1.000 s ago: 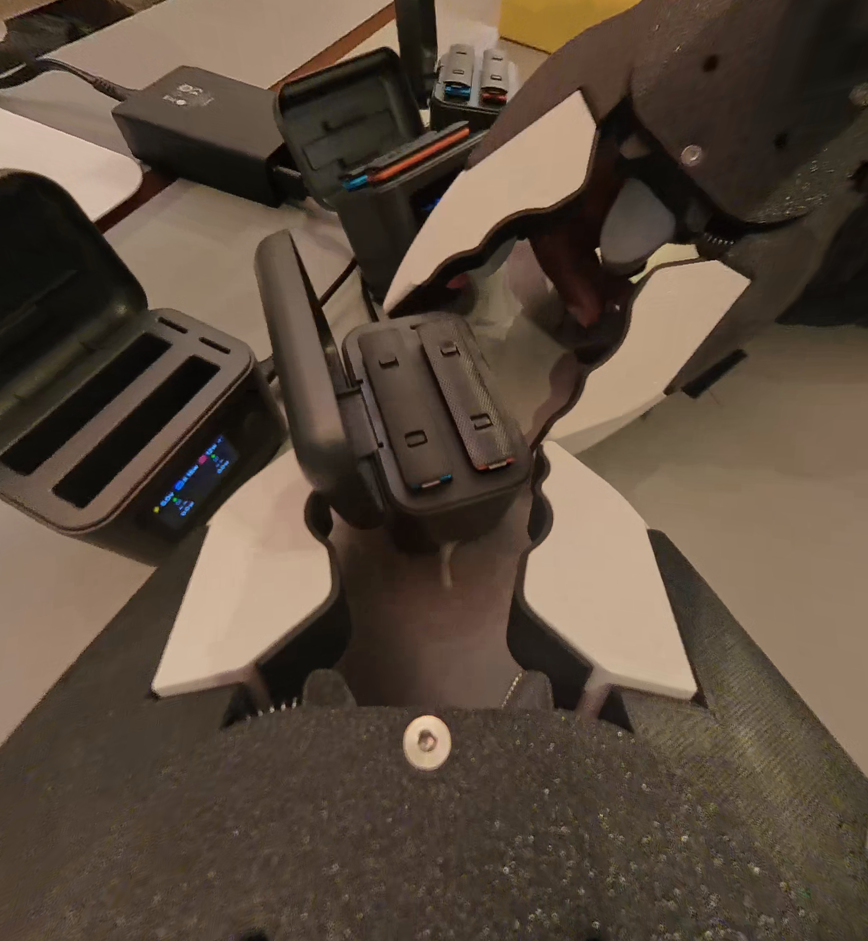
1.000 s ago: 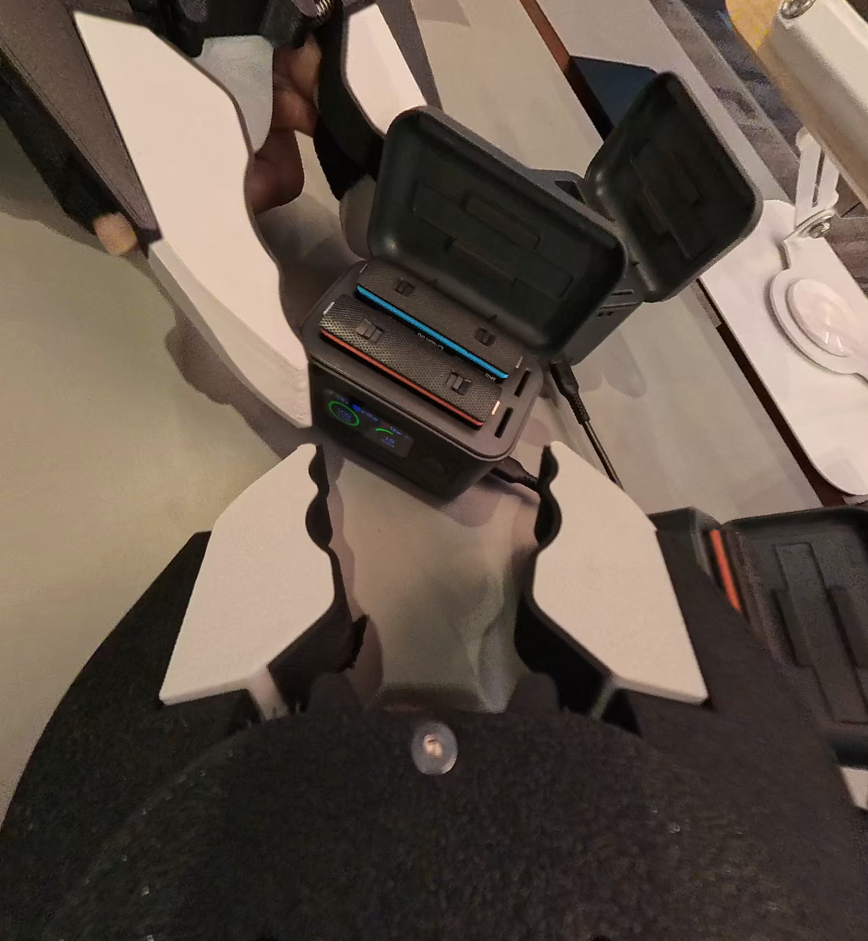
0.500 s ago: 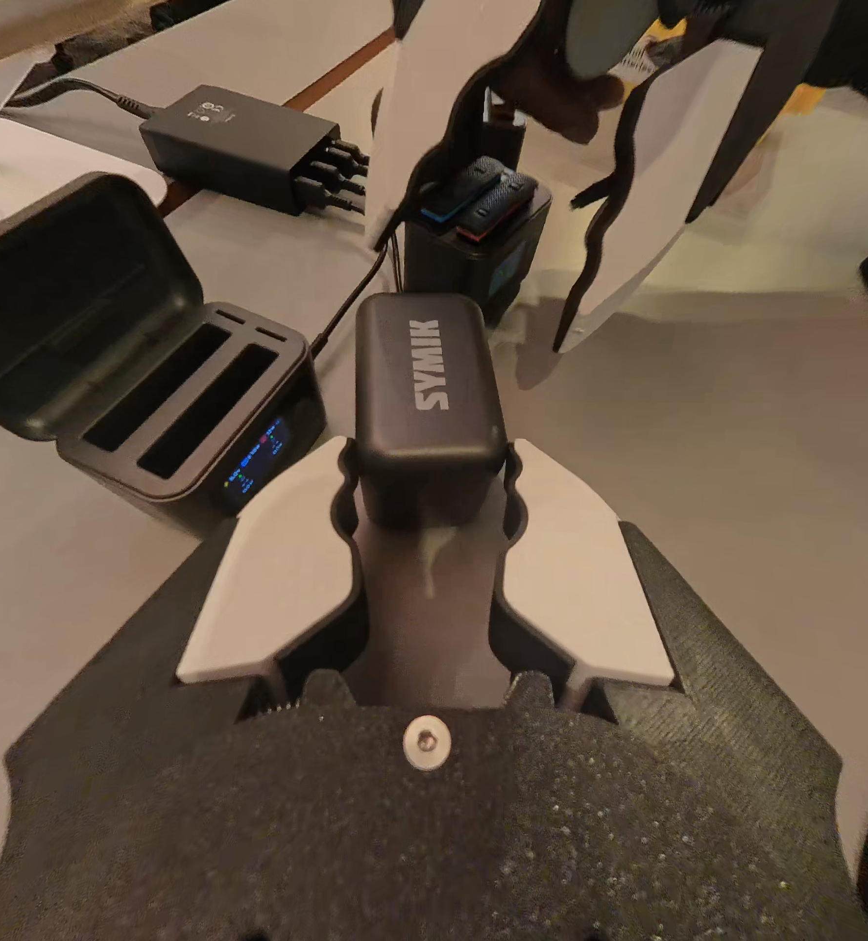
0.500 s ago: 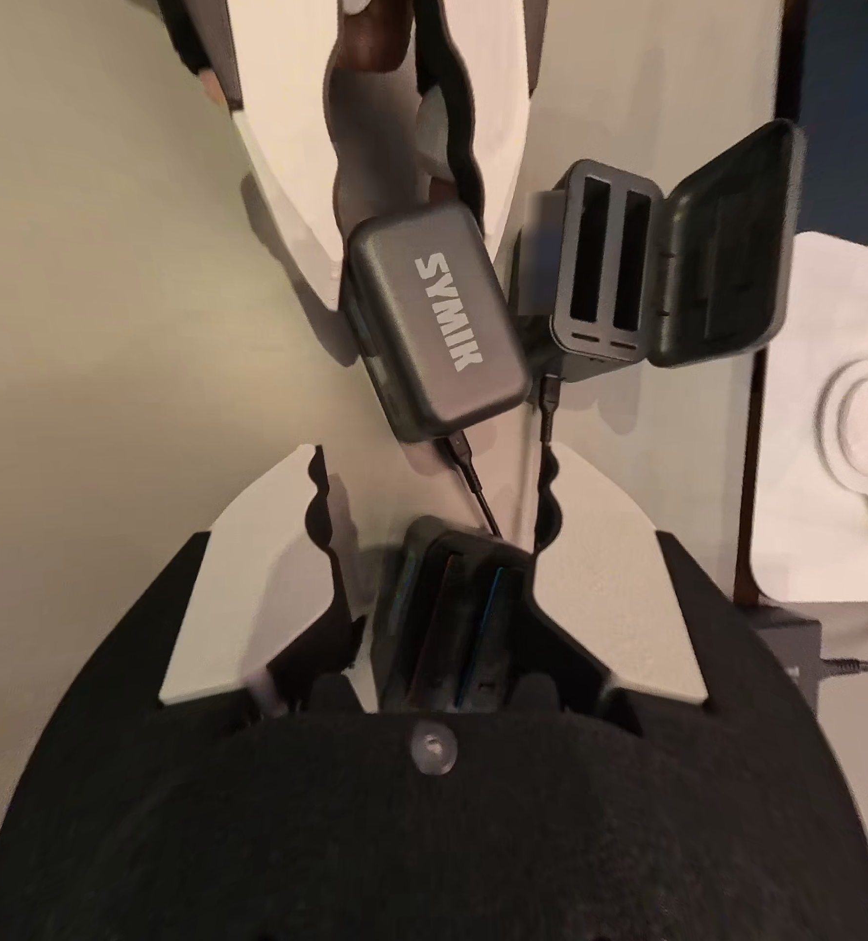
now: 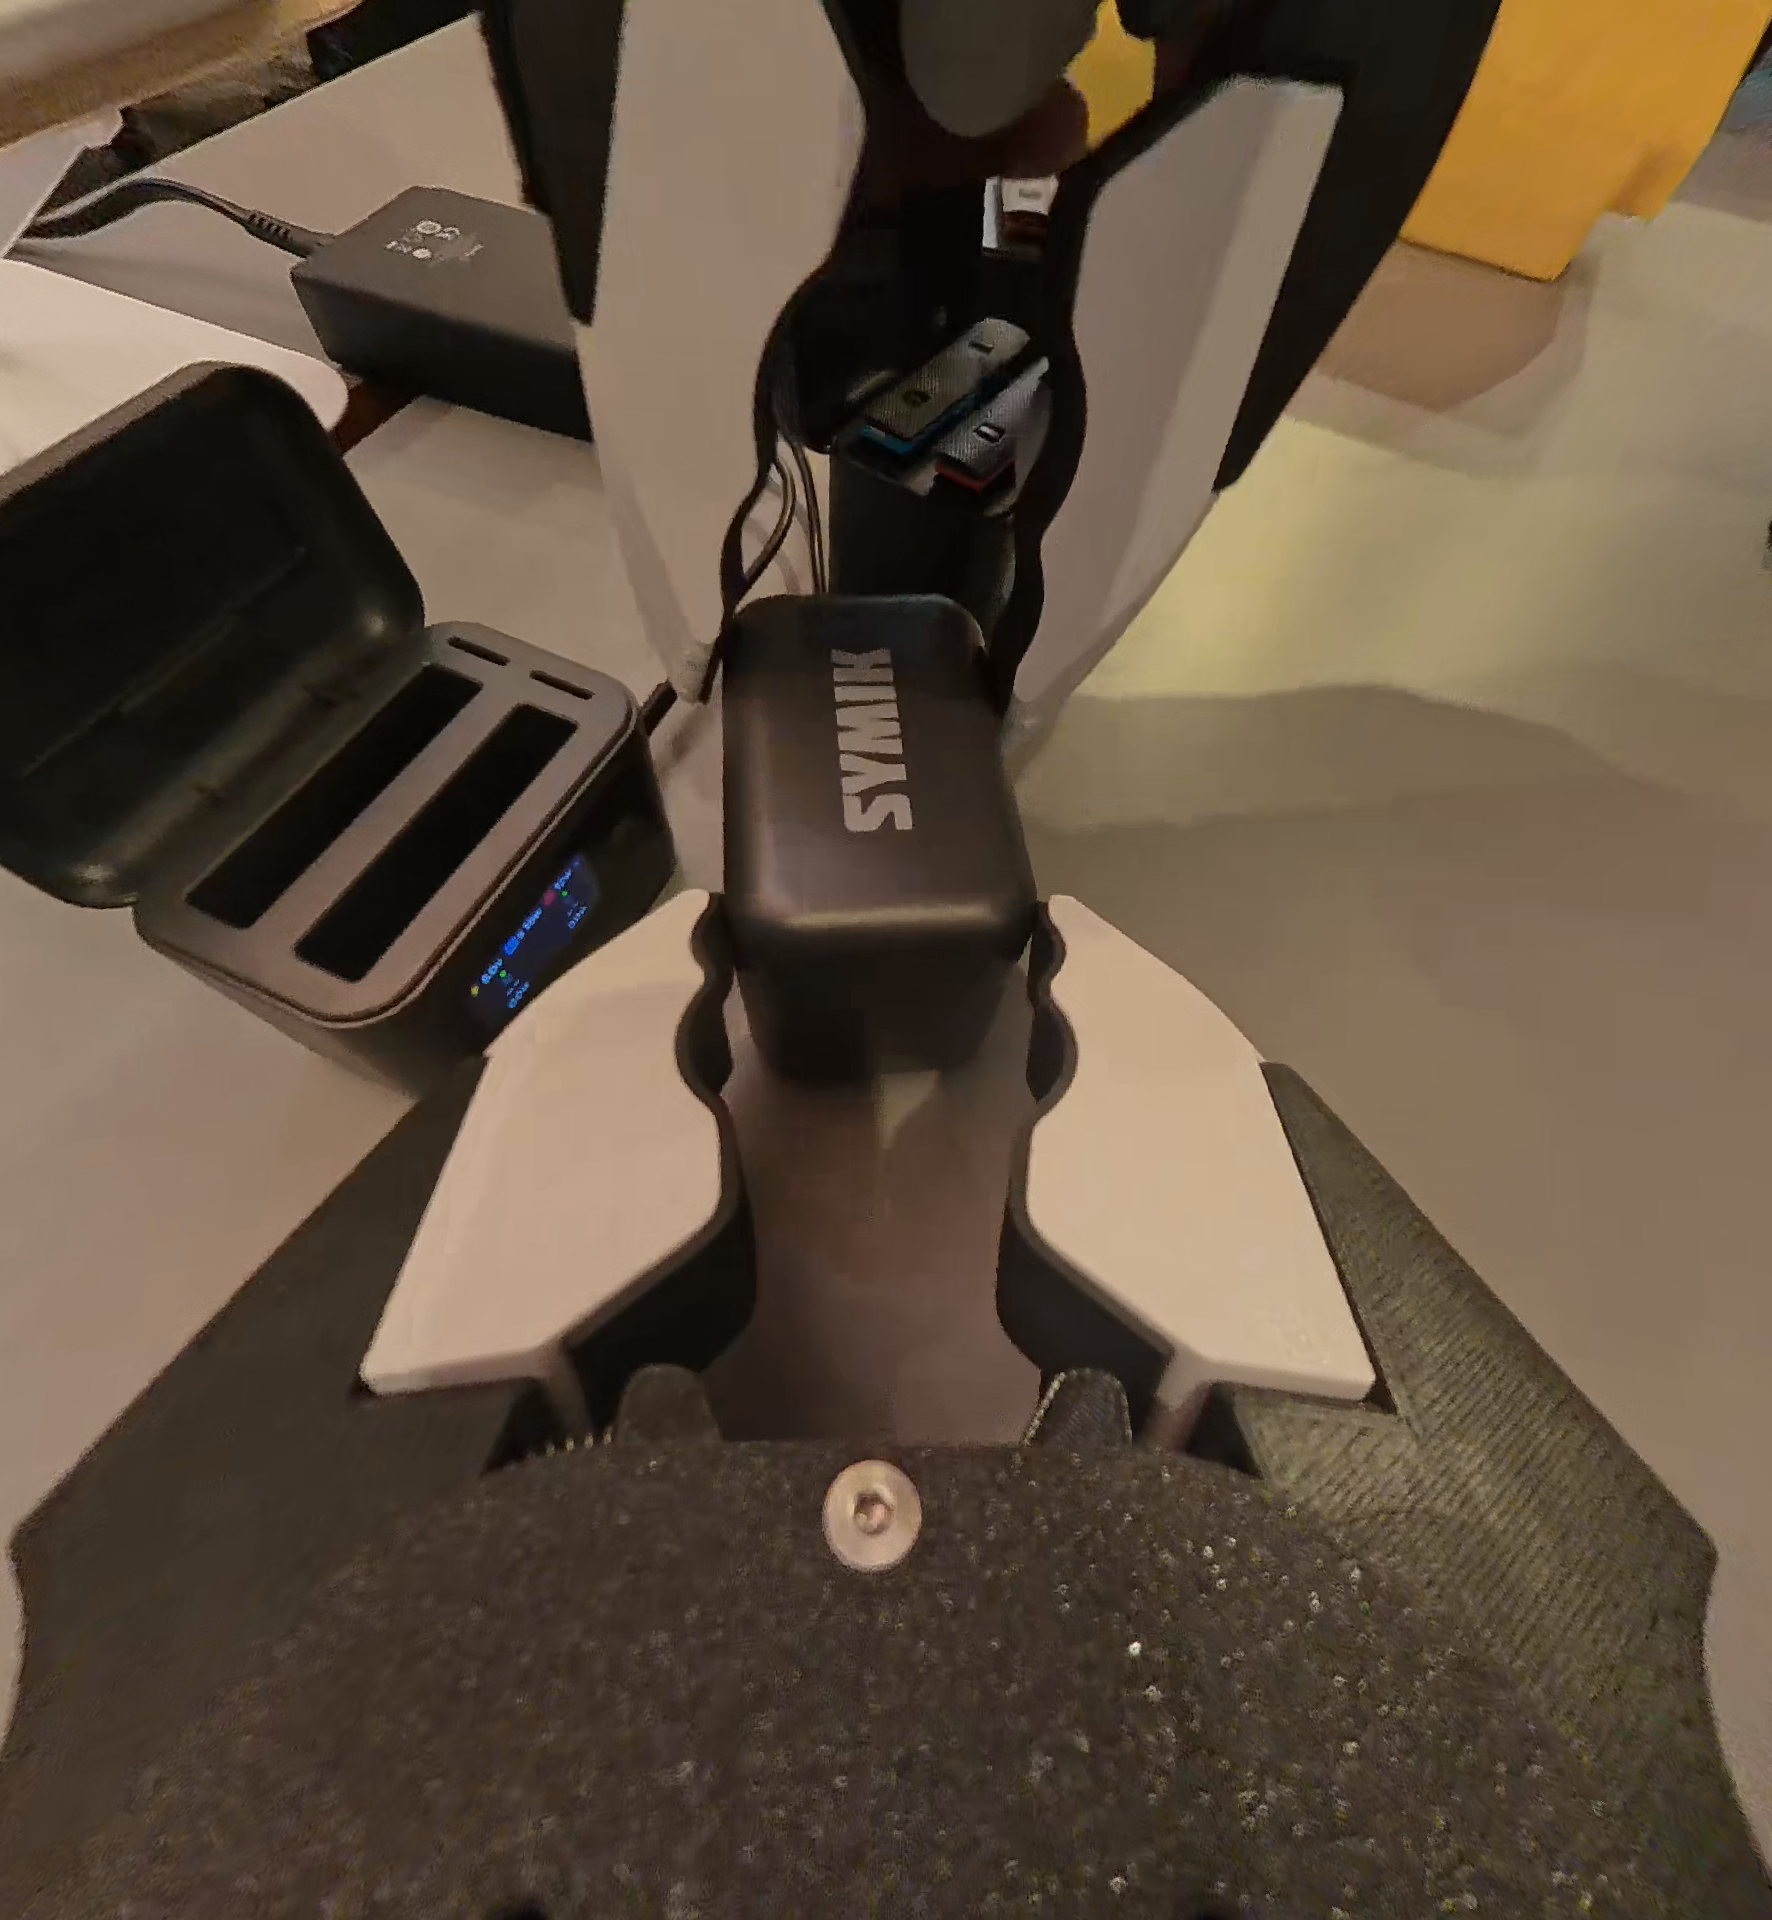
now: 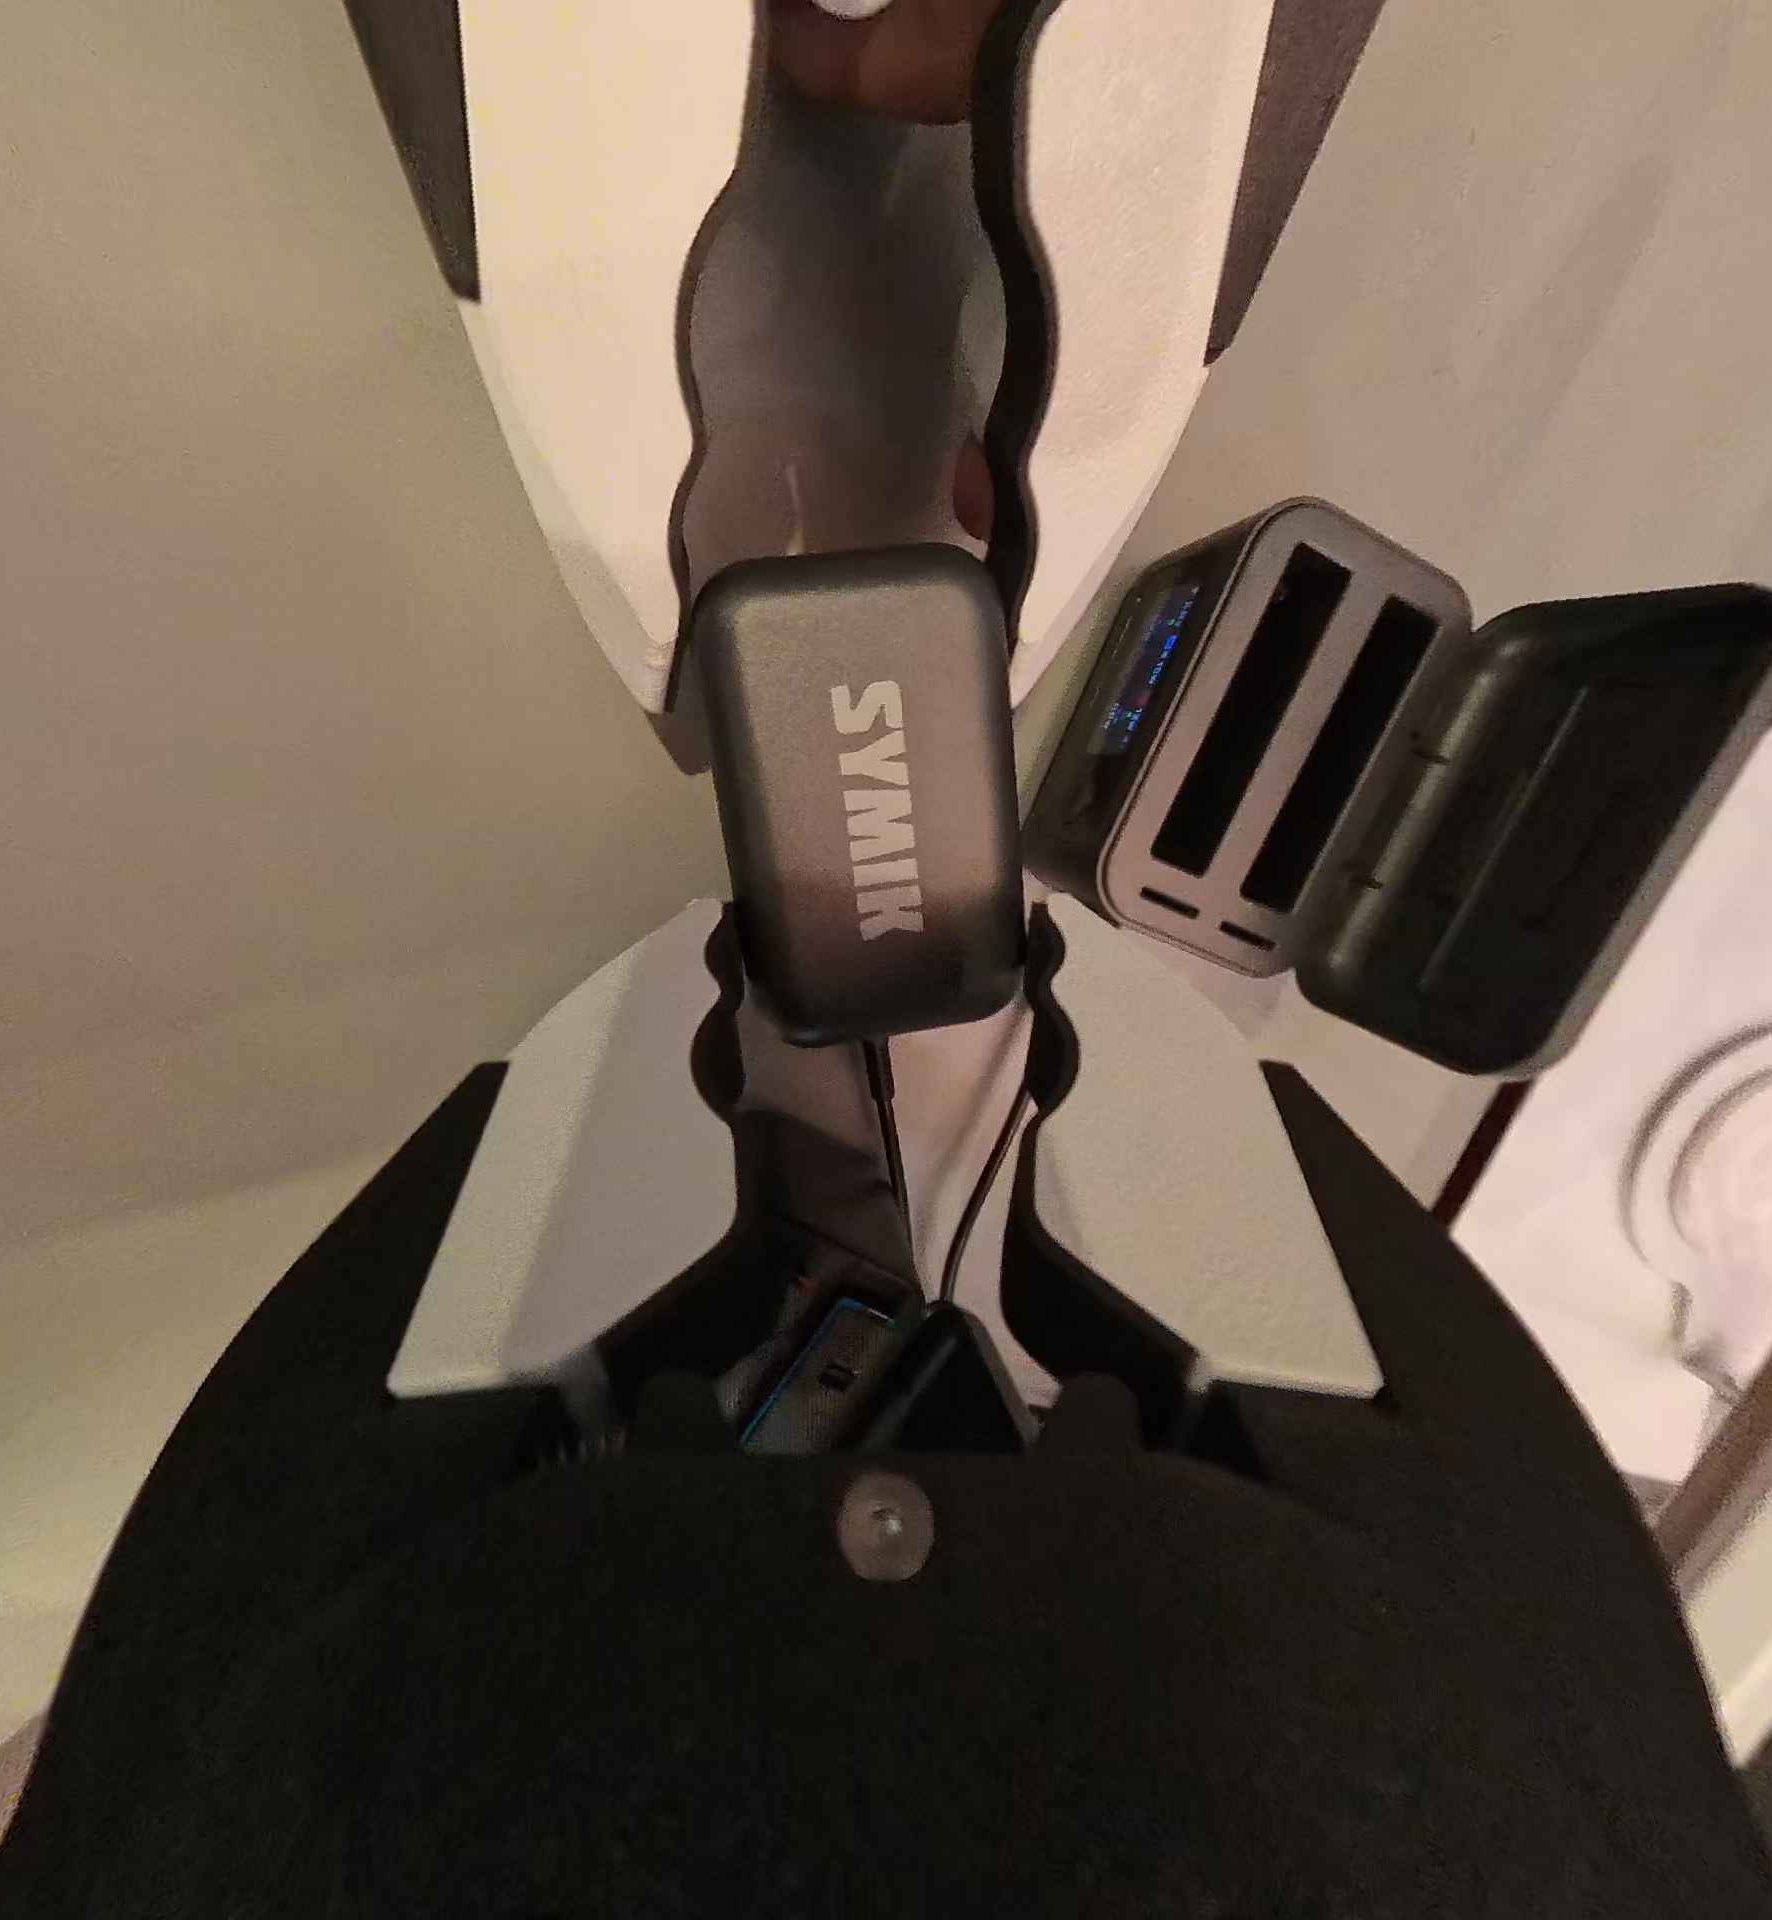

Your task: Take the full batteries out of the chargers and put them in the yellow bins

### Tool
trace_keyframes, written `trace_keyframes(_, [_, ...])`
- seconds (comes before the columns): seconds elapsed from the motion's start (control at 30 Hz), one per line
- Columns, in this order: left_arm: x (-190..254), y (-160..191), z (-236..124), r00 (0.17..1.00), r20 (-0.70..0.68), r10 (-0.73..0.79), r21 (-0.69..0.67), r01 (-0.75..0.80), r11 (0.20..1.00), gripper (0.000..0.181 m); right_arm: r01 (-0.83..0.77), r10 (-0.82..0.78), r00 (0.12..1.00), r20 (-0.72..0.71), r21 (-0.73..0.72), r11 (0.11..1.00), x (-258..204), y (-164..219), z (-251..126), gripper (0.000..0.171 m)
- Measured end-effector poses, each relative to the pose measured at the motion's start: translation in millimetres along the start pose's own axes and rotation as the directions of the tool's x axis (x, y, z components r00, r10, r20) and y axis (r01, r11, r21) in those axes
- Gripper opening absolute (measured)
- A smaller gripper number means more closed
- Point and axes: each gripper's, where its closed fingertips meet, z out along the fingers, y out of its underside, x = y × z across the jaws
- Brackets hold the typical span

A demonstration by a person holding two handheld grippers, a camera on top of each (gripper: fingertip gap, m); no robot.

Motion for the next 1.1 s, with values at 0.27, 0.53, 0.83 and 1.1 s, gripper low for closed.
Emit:
trace_keyframes(0.27, [4.6, 14.2, 11.3, 0.985, 0.039, 0.169, -0.115, -0.164, 0.980, 0.056, -0.261, 0.220, 0.883, 0.415, 0.044, 0.964, -12.0, -5.6, -15.6, 0.052])
trace_keyframes(0.53, [6.0, 18.1, 10.8, 0.985, 0.006, 0.170, -0.129, -0.168, 0.977, 0.056, -0.458, 0.334, 0.758, 0.560, 0.093, 0.884, 14.1, -10.6, -29.9, 0.041])
trace_keyframes(0.83, [6.7, 22.5, 10.3, 0.988, -0.008, 0.155, -0.152, -0.154, 0.976, 0.055, -0.344, 0.316, 0.939, 0.138, 0.344, 0.874, 62.9, -0.5, -53.8, 0.028])
trace_keyframes(1.1, [2.4, 23.2, 8.7, 0.989, -0.006, 0.151, -0.155, -0.150, 0.977, 0.055, -0.242, 0.225, 0.969, 0.101, 0.206, 0.948, 28.2, 46.1, -48.7, 0.061])
